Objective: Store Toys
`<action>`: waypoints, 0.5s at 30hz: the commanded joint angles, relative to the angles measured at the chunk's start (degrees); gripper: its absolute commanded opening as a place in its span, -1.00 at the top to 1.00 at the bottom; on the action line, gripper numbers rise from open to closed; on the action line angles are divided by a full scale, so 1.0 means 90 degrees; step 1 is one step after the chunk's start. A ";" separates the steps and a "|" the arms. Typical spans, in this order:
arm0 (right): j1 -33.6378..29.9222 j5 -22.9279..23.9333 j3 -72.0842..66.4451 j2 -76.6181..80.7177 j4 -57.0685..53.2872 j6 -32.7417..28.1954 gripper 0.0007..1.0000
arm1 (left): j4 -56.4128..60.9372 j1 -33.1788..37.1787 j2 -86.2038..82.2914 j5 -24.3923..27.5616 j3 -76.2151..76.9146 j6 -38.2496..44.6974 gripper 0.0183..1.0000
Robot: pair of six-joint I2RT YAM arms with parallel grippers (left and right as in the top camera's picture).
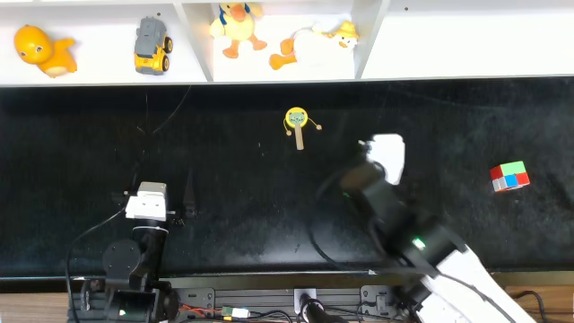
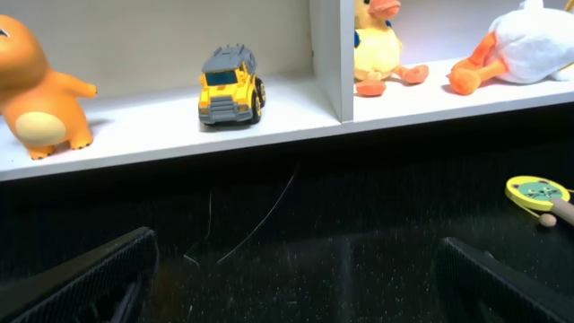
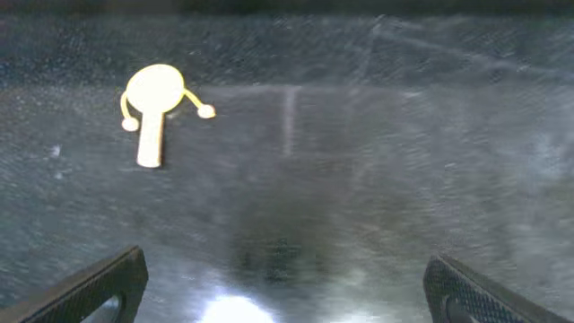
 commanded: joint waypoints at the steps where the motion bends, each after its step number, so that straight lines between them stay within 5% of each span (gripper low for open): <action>1: 0.0221 -0.0420 0.0930 0.1489 0.0141 0.0928 -0.99 | -0.0032 -0.0034 -0.0068 -0.0051 -0.0007 -0.0070 -1.00; 6: 0.0221 -0.1353 0.1586 0.2545 -0.0012 0.0928 -0.99 | -0.0032 -0.0034 -0.0068 -0.0051 -0.0007 -0.0070 -1.00; 15: 0.0219 -0.1202 0.2161 0.4014 0.0155 0.1018 -1.00 | -0.0032 -0.0034 -0.0068 -0.0053 -0.0007 -0.0070 -1.00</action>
